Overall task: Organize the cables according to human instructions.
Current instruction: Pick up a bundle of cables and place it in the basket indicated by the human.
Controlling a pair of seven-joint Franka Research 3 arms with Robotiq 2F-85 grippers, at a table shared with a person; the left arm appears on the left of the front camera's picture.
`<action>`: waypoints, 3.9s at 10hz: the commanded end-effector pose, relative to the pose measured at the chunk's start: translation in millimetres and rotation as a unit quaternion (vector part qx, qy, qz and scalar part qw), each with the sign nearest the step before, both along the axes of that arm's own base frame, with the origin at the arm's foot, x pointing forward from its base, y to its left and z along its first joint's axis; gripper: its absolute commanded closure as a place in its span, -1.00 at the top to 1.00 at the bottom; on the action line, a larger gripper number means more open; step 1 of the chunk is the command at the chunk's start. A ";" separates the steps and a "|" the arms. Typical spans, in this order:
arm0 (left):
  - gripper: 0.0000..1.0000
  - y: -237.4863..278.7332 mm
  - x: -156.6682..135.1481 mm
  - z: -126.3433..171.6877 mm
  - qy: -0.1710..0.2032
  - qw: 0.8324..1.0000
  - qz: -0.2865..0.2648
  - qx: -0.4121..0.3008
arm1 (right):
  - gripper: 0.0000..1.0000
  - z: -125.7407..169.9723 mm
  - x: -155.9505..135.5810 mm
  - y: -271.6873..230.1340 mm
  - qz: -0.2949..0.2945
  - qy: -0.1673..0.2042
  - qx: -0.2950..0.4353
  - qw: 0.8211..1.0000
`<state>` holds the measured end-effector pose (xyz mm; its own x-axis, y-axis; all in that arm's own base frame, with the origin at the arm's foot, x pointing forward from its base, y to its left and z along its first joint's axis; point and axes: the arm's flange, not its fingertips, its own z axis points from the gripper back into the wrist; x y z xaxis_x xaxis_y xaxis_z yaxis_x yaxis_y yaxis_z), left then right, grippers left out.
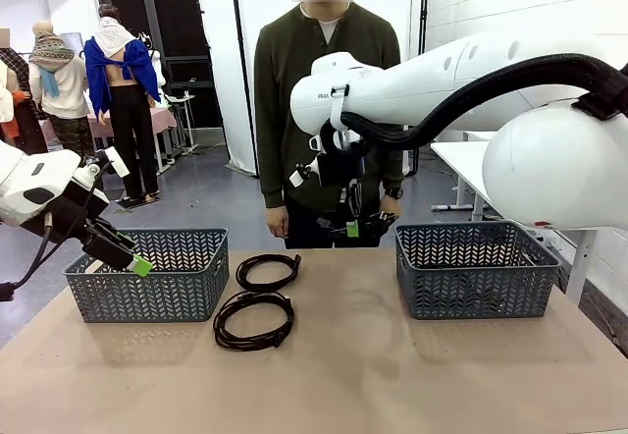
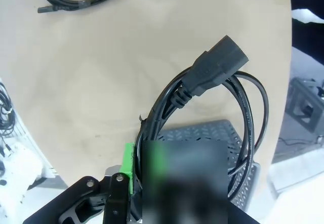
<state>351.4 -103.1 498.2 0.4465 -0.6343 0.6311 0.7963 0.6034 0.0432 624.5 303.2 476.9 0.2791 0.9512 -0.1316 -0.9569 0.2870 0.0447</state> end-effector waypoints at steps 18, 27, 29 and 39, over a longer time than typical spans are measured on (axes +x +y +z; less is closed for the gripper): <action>1.00 2.3 2.1 -1.4 0.001 1.000 -0.005 -0.005 | -1.00 80.8 -79.2 -169.1 0.155 -0.081 0.061 0.983; 1.00 2.3 2.1 -1.4 0.001 1.000 -0.005 -0.005 | -1.00 34.7 -66.8 -244.7 0.167 -0.099 0.040 0.980; 1.00 2.3 2.1 -1.4 0.001 1.000 -0.005 -0.005 | -1.00 23.2 -63.4 -249.4 0.174 -0.097 0.045 0.979; 1.00 2.3 2.1 -1.4 0.001 1.000 -0.005 -0.005 | -1.00 9.8 -50.9 -236.8 0.151 -0.081 0.045 0.984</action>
<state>351.5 -102.8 498.3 0.4470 -0.6340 0.6311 0.7956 0.6042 0.0435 565.1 62.9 492.3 -0.0118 0.9997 -0.0223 -0.9959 -0.0138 -0.0891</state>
